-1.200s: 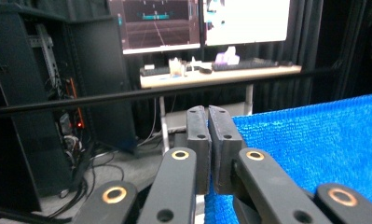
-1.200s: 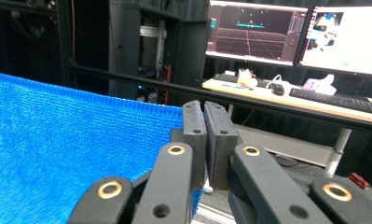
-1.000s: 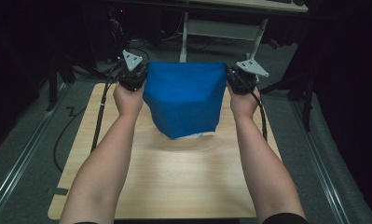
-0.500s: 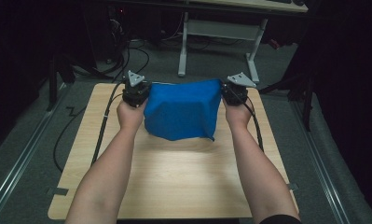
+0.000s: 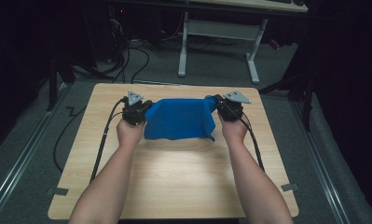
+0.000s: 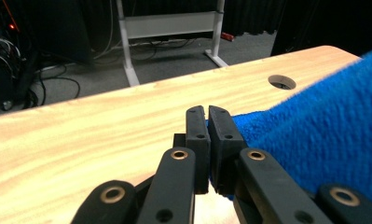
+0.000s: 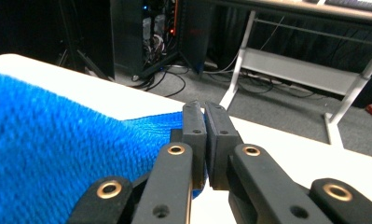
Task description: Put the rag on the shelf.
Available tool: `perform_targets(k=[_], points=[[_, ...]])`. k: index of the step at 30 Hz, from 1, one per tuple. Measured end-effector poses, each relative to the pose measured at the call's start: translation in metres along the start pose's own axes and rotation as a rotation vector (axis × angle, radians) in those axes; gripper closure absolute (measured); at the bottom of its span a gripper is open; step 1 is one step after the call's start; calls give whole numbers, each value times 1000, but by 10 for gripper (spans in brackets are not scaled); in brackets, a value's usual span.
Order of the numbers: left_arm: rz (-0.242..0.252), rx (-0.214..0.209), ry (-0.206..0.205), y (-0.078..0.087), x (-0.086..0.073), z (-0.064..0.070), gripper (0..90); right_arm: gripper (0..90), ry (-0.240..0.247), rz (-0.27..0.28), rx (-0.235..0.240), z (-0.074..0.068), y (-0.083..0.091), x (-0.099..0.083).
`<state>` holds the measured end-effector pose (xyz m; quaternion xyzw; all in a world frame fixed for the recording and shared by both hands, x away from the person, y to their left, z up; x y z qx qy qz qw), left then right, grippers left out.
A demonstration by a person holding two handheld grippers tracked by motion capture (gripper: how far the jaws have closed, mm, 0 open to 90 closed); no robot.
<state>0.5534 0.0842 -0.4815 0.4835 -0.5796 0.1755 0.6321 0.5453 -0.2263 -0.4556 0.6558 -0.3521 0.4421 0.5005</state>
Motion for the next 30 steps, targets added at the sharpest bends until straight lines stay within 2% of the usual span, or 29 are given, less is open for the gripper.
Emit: perform_targets(k=[3, 10, 15, 21, 30], points=[[3, -7, 8, 2, -7, 3, 875, 885, 14, -26, 4, -5, -3, -10], [0, -21, 3, 1, -13, 8, 875, 885, 23, -39, 8, -10, -5, -19], [-18, -36, 7, -4, -23, 13, 875, 885, -2, -85, 3, -4, -9, -37], [-44, -54, 2, -9, -31, 20, 875, 885, -21, -102, 2, 0, -11, -48], [-69, -65, 1, -13, -41, 26, 876, 884, -12, -136, -5, 1, -17, -62]])
Point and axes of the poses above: each handheld gripper's, and its own axes: y roughly backward along the jaws, x roughly out of its top, z roughly to its right, the point moved 5 cm from there along -y, roughly forward along the jaws, and after that the axes turned 12 degrees about -y, right-handed, at the moved point
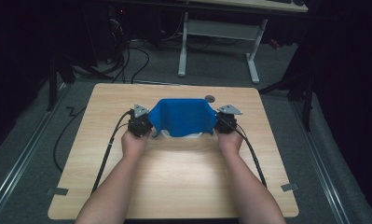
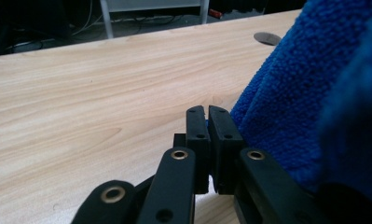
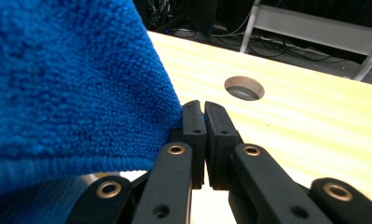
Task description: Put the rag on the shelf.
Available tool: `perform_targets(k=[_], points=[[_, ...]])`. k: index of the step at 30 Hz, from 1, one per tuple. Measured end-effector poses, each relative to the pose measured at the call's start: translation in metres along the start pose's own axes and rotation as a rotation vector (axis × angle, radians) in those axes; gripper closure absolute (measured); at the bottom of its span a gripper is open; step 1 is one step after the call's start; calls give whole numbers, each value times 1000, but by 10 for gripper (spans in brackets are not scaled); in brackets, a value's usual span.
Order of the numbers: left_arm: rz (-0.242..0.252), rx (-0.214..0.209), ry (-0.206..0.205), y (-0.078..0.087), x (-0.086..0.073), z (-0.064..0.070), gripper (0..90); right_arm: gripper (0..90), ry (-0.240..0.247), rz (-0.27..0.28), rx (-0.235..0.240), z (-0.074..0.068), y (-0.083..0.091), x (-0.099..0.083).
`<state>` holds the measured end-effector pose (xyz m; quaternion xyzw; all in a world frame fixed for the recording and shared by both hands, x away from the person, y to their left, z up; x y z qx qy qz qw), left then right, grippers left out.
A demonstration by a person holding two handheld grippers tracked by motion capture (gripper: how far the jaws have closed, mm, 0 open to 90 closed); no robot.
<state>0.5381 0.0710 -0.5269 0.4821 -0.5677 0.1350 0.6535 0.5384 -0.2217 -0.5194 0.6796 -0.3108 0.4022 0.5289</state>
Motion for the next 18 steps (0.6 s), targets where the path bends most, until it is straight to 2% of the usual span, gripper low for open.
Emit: perform_targets(k=[12, 15, 17, 18], points=[[-23, -35, 28, -6, -9, 3, 864, 880, -7, -11, 16, -5, -4, -10], [-20, -27, 38, -6, -9, 2, 788, 870, -16, 1, 18, -4, -3, -10], [-14, -14, 48, -4, -8, 0, 772, 861, -16, 2, 19, -3, -2, -9], [-11, -8, 46, -3, -7, -1, 740, 828, -21, 10, 21, -1, 0, -7]])
Point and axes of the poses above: each handheld gripper's, and its own axes: y roughly backward along the jaws, x roughly out of its top, z roughly to its right, the point moved 5 cm from there along -y, roughly forward along the jaws, and after that the axes turned 12 degrees about -y, right-handed, at the moved point
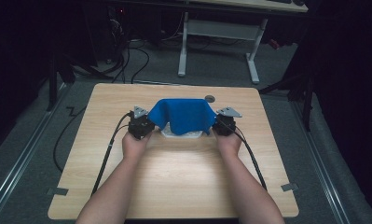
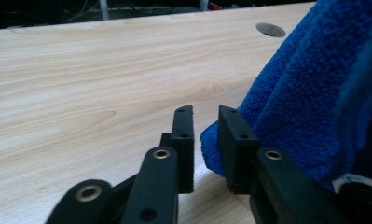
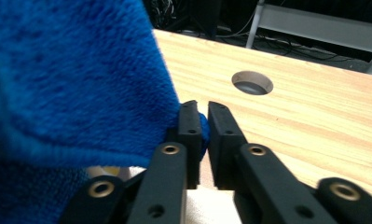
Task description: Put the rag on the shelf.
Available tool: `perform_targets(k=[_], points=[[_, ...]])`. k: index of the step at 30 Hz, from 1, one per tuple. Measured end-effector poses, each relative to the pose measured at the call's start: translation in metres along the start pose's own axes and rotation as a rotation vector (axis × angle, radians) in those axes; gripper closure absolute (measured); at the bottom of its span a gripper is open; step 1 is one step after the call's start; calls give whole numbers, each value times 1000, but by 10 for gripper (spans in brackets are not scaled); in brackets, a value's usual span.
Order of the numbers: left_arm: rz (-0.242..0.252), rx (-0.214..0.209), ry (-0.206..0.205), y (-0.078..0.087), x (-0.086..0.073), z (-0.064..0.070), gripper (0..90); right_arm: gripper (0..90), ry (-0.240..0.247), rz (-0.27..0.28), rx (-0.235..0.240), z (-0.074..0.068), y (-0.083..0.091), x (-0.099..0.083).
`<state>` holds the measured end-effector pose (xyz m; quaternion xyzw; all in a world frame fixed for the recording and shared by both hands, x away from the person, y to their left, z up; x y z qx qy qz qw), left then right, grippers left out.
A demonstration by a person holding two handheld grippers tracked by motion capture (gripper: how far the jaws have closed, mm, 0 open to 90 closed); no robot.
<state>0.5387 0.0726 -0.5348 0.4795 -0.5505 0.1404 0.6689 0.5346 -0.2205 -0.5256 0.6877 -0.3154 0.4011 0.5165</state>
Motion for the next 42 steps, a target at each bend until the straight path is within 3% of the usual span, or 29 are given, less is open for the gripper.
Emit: perform_targets(k=[7, 23, 42], points=[[46, 52, 8, 16, 11, -11, 634, 719, -26, 47, 3, 5, 11, 15], [89, 143, -13, 57, 30, -37, 598, 532, -5, 116, -18, 15, 43, 49], [90, 157, -20, 68, 28, -40, 560, 451, 14, 104, -32, 17, 50, 49]])
Point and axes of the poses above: each handheld gripper's, and its own axes: y roughly backward along the jaws, x roughly out of its top, z roughly to its right, the point moved 5 cm from there along -y, roughly forward along the jaws, and after that the axes turned 12 degrees about -y, right-handed, at the moved point
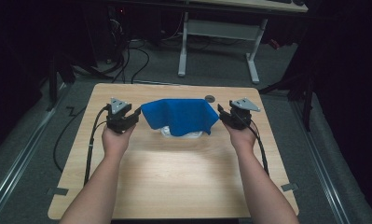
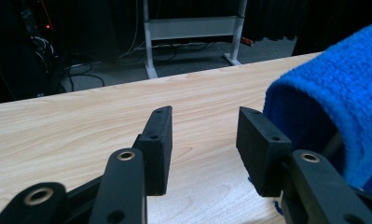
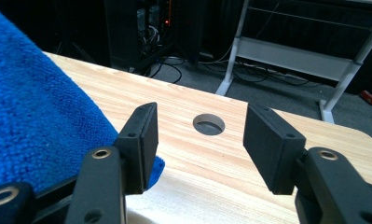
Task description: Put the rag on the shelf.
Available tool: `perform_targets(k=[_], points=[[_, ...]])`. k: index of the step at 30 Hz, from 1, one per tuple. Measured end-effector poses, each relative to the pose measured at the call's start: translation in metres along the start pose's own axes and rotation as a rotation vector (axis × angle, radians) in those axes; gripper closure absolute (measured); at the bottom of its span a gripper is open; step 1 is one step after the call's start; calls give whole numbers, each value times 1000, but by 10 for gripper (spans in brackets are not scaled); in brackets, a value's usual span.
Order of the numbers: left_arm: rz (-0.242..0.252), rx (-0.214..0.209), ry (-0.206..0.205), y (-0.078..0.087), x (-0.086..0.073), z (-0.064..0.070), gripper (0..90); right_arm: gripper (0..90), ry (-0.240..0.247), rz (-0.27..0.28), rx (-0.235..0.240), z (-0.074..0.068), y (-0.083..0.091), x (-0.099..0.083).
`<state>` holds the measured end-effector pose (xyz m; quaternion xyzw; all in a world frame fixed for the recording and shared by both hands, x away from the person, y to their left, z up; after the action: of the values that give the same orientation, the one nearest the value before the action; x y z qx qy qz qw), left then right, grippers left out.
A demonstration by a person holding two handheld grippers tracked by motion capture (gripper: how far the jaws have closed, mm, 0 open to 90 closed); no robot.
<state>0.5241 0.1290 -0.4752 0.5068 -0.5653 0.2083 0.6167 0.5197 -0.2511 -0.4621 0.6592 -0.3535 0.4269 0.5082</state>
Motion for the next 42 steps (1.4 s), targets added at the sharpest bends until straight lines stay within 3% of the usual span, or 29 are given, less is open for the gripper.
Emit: perform_targets(k=[6, 10, 14, 15, 17, 19, 20, 25, 27, 30, 33, 35, 36, 37, 38, 41, 42], points=[[6, -9, 22, 9, -7, 2, 551, 432, 9, -8, 3, -2, 7, -2], [0, -21, 19, 15, -13, 5, 540, 417, 24, 22, -10, -1, 17, -5], [-3, -35, 6, 23, -18, 9, 523, 396, 32, -3, -2, 0, 26, -9], [-3, -44, -12, 29, -21, 13, 518, 396, 44, 27, -1, -1, 34, -10], [-2, -50, -18, 32, -23, 16, 512, 390, 50, 23, -3, -1, 37, -11], [-5, -72, -6, 37, -25, 20, 490, 372, 51, 7, 12, -3, 43, -14], [11, -90, -1, 45, -28, 26, 475, 373, 60, 36, 20, -5, 51, -17], [14, -115, -27, 61, -38, 44, 438, 347, 69, 28, 50, -12, 71, -25], [16, -126, -23, 65, -41, 48, 430, 332, 72, 8, 59, -15, 75, -27], [16, -140, -13, 75, -48, 56, 392, 323, 74, 20, 89, -23, 89, -34], [-2, -191, 7, 89, -59, 68, 370, 298, 71, 4, 133, -35, 107, -49], [-5, -204, 5, 92, -62, 72, 368, 293, 71, -5, 142, -37, 110, -55], [-13, -217, -3, 96, -66, 77, 365, 285, 76, -13, 141, -40, 113, -60], [-32, -228, -38, 102, -74, 86, 359, 259, 59, -34, 158, -45, 119, -74], [-32, -228, -38, 102, -74, 86, 356, 259, 59, -34, 158, -45, 119, -74], [-71, -234, -129, 109, -90, 102, 346, 248, 48, -59, 168, -51, 124, -92], [-114, -249, -160, 113, -102, 110, 340, 235, 67, -80, 174, -56, 127, -105]])
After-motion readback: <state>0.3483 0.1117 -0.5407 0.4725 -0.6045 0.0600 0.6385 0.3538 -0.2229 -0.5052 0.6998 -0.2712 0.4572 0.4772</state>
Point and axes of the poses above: each handheld gripper's, and its own axes: y roughly backward along the jaws, x roughly out of its top, z roughly to its right, the point moved 5 cm from there along -y, roughly forward along the jaws, and after that the axes turned 12 degrees about -y, right-handed, at the moved point
